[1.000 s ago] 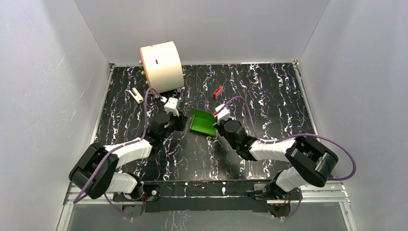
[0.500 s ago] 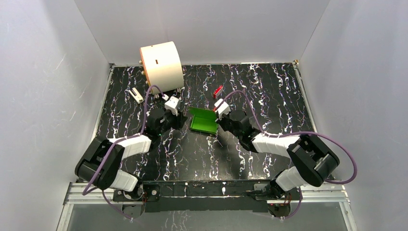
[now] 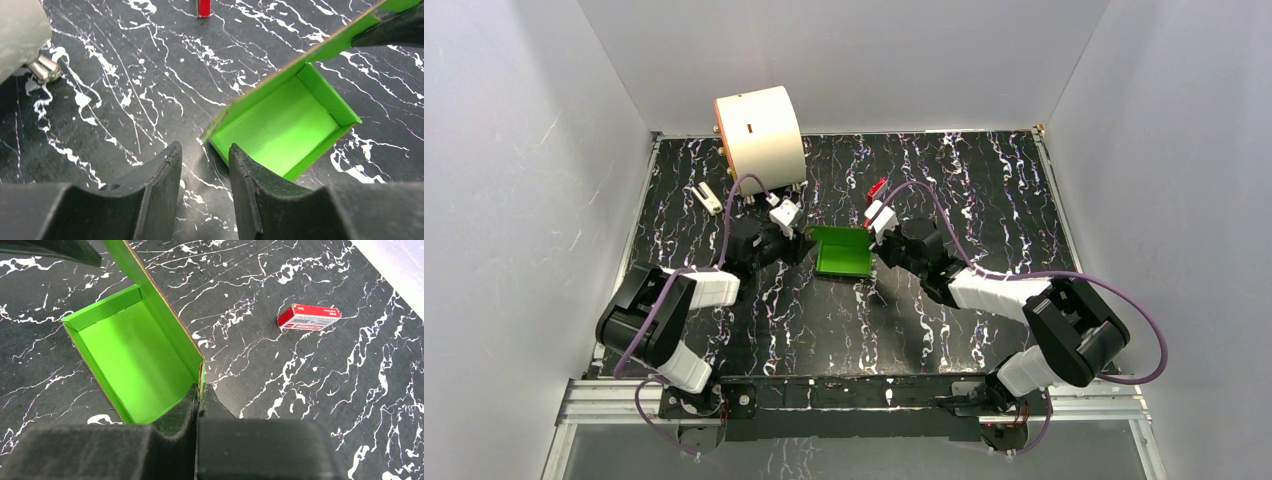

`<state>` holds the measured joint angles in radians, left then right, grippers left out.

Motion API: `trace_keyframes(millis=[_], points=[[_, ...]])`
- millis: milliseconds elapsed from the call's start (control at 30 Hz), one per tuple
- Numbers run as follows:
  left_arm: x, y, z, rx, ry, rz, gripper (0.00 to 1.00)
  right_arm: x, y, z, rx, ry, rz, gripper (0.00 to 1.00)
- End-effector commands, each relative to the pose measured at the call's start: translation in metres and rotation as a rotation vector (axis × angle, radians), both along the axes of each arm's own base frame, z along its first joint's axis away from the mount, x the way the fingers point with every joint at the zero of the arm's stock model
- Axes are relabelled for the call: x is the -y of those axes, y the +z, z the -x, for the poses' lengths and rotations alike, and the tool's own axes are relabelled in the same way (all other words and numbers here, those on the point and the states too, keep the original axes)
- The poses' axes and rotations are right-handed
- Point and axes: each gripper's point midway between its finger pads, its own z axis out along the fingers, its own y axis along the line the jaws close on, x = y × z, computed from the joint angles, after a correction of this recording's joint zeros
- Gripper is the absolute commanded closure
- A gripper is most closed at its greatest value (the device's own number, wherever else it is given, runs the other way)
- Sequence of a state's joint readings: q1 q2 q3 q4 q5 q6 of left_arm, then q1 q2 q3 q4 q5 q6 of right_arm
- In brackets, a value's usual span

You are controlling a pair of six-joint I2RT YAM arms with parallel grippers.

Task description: Fold the paper box

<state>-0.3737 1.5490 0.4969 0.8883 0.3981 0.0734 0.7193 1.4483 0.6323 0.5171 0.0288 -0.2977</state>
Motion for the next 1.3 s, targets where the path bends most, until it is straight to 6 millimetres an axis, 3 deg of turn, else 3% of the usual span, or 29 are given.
trace_keyframes(millis=[0, 167, 400, 633, 833, 967, 1267], points=[[0.013, 0.035, -0.015, 0.143, -0.103, 0.027, 0.63, -0.015, 0.02, -0.007, 0.043, 0.059, -0.029, 1.0], [0.019, 0.036, -0.013, 0.147, -0.151, 0.032, 0.69, -0.018, 0.019, -0.008, 0.036, 0.067, -0.03, 1.0], [0.019, 0.027, -0.004, 0.104, -0.166, 0.033, 0.98, -0.021, 0.02, -0.012, 0.026, 0.052, -0.051, 1.0], [0.013, 0.031, -0.002, 0.062, -0.108, 0.055, 0.94, -0.021, 0.022, -0.016, 0.009, 0.011, -0.085, 1.0], [0.015, 0.029, -0.008, -0.044, 0.003, 0.123, 0.99, -0.014, 0.026, -0.028, -0.024, -0.151, -0.153, 1.0], [0.01, 0.028, -0.017, -0.086, 0.168, 0.152, 0.99, -0.013, 0.028, -0.029, -0.048, -0.271, -0.213, 1.0], [0.017, 0.055, -0.027, -0.107, 0.419, 0.305, 0.95, -0.011, 0.022, -0.033, -0.1, -0.526, -0.385, 0.99]])
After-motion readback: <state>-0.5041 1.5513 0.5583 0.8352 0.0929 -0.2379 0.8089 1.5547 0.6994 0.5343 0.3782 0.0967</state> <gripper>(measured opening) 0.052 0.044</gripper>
